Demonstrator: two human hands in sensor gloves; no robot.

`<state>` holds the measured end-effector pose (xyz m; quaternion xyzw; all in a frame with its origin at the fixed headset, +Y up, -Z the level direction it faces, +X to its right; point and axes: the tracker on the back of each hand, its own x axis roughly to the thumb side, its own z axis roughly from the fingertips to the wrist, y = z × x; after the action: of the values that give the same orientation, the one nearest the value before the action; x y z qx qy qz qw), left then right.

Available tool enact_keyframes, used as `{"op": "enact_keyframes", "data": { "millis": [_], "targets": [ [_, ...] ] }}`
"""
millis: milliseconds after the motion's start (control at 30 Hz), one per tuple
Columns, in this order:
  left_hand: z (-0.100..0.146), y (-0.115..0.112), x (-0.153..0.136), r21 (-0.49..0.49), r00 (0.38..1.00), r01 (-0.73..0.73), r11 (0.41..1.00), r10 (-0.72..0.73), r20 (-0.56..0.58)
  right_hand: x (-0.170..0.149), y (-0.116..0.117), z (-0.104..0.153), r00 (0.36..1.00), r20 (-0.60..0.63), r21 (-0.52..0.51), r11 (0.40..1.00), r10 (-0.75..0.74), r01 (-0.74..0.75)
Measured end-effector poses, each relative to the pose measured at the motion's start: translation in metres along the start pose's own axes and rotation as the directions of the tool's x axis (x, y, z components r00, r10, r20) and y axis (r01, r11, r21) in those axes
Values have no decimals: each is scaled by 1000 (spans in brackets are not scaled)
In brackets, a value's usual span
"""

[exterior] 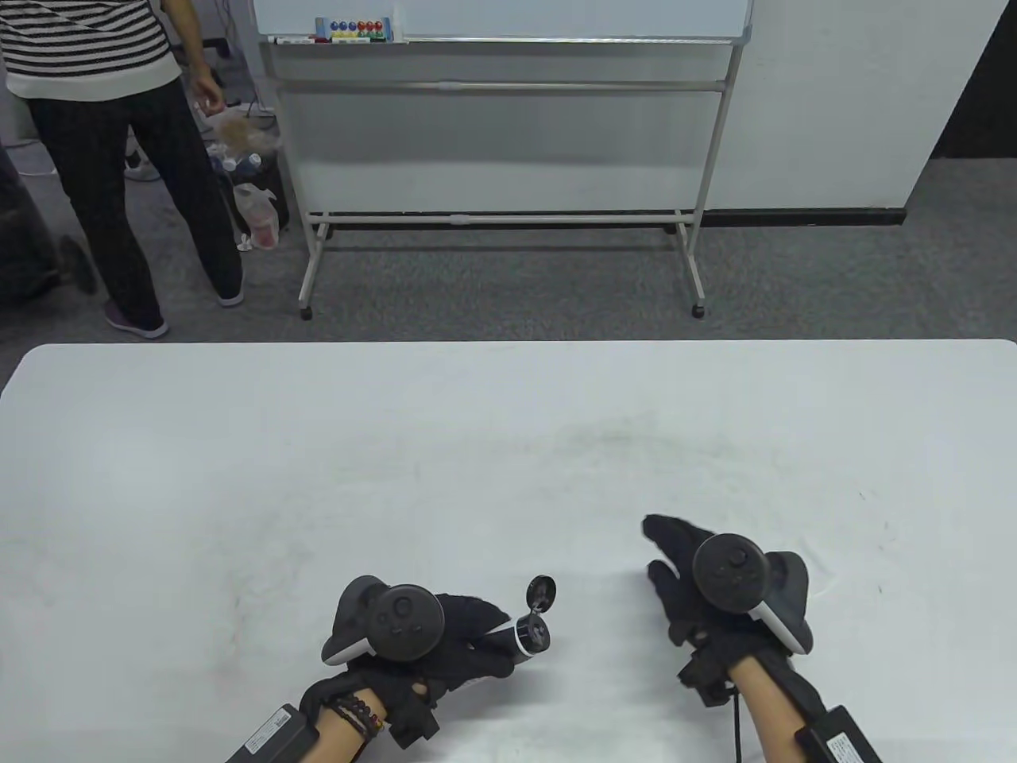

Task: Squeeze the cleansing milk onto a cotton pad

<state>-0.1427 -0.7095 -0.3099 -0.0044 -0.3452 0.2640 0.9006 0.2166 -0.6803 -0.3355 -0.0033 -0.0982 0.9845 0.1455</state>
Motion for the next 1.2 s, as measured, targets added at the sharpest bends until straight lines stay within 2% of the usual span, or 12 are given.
{"op": "enact_keyframes", "data": {
  "millis": [67,200,333,467,700,833,1067,1200],
  "targets": [
    [0,1,-2,14,1000,-21,1000,21,-9,-27,-5,-12,988,-131,-6,996,85,-87],
    [0,2,-3,8,1000,-12,1000,12,-5,-80,7,-29,938,-323,53,992,126,-115],
    [-1,3,-5,12,1000,-19,1000,19,-7,-116,25,-39,855,-410,158,948,318,-277],
    [-2,2,-8,11,1000,-26,1000,27,-15,-137,38,-44,801,-466,234,926,375,-297],
    [-2,-1,-14,0,999,-27,1000,27,-27,-144,56,-44,756,-462,307,883,464,-354],
    [-1,-1,-14,11,999,-21,1000,22,-33,-142,56,-45,757,-466,264,889,458,-375],
    [-1,-2,-16,58,997,-42,997,45,-56,-135,46,-41,763,-508,221,916,400,-334],
    [0,-3,-16,99,994,-69,993,76,-73,-118,26,-36,812,-512,160,960,279,-230]
  ]
}}
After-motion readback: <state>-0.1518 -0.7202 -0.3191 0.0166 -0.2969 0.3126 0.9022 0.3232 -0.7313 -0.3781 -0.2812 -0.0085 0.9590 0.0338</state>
